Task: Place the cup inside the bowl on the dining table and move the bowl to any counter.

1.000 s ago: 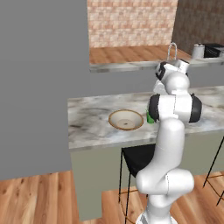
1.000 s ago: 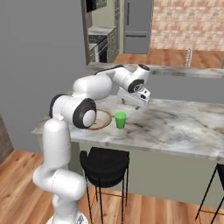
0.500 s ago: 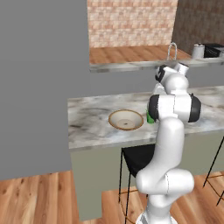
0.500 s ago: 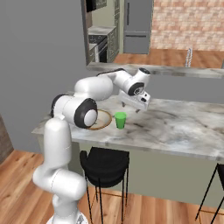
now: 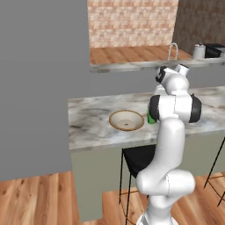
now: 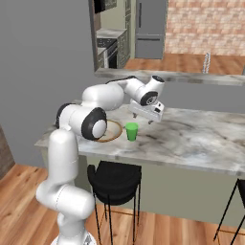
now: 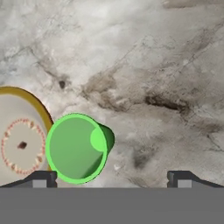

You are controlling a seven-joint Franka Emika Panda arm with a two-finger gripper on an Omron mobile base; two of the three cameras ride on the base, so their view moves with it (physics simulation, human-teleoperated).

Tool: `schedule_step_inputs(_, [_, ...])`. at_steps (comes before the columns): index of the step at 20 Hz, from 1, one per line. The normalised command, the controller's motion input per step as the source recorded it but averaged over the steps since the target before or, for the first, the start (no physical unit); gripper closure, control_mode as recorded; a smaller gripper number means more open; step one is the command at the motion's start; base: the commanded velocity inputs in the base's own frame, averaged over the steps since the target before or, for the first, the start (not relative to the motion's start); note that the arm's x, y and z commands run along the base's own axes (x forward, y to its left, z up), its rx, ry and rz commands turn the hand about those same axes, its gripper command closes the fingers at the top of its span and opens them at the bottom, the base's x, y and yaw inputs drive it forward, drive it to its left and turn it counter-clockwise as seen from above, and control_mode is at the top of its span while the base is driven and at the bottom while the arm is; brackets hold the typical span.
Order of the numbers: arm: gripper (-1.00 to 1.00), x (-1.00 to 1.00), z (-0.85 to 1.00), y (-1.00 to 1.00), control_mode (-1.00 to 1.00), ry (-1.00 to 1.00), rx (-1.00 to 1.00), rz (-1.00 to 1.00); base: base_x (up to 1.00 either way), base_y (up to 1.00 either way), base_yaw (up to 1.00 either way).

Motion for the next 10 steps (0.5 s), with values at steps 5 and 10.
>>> schedule_step_inputs(5, [-1.0, 0.0, -0.05, 0.02, -1.0, 0.0, 0.0, 0.05, 0.0, 0.0, 0.0])
schedule_step_inputs(10, [-1.0, 0.0, -0.08, 0.21, -1.0, 0.0, 0.0, 0.06, 0.0, 0.0, 0.0])
